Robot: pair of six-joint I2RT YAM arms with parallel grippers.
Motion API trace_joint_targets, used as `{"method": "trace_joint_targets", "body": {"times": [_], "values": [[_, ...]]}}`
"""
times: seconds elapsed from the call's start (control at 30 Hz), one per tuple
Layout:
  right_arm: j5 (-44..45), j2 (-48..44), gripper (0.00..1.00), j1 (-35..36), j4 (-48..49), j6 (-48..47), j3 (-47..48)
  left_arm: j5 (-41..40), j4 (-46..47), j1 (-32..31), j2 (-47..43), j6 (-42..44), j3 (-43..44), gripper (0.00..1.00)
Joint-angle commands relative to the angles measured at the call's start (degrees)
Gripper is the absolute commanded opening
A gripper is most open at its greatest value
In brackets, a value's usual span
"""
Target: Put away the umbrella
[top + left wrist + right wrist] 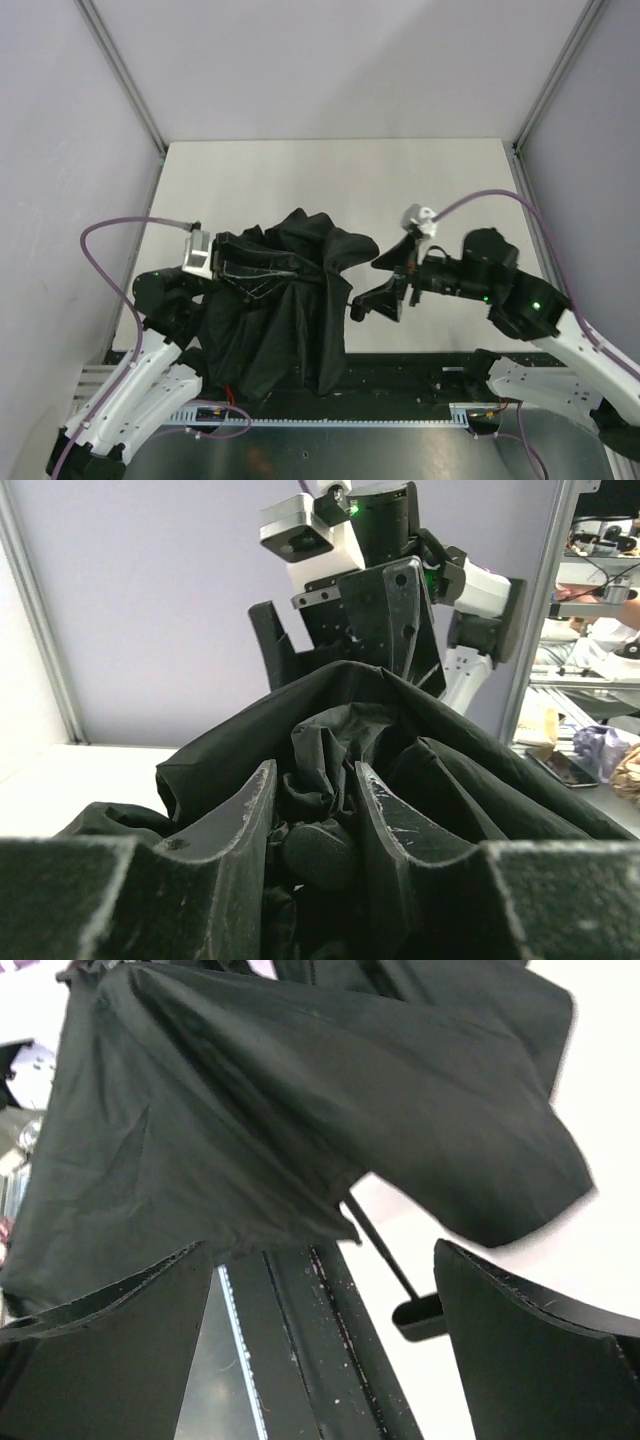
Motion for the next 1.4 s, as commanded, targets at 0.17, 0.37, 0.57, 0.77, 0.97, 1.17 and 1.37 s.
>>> {"method": "trace_joint_targets", "body": {"times": [0.17, 0.37, 0.57, 0.77, 0.97, 1.17, 1.37], "values": [[3.3, 9.9, 0.98, 7.4, 6.7, -7.0, 5.6, 3.6, 3.3, 0.1, 5.9, -6.4, 4.8, 0.00], [1.3, 12.6, 0.99, 6.4, 7.7, -8.8, 6.1, 6.5, 3.2, -0.2, 9.9, -7.5, 6.1, 0.00], [-4.6, 18.8, 0.99, 4.8, 11.3, -10.0, 6.0, 9.1, 3.3, -2.2, 14.4, -6.1, 8.1, 0.00], [-11.4, 20.6, 0.99, 4.5, 19.5, -8.6, 2.4, 10.2, 3.3, -3.8, 16.0, -4.9, 9.9, 0.00], [-14.9, 18.8, 0.99, 4.6, 30.8, -2.8, -3.9, 9.9, 3.3, -8.4, 16.9, -3.3, 11.7, 0.00], [-11.6, 15.4, 0.99, 7.6, 35.5, -1.0, -7.7, 9.2, 3.3, -13.4, 17.3, -2.5, 13.7, 0.00], [-11.0, 13.1, 0.99, 10.0, 41.9, 1.0, -10.7, 4.0, 3.4, -16.1, 16.6, -2.5, 14.0, 0.00]]}}
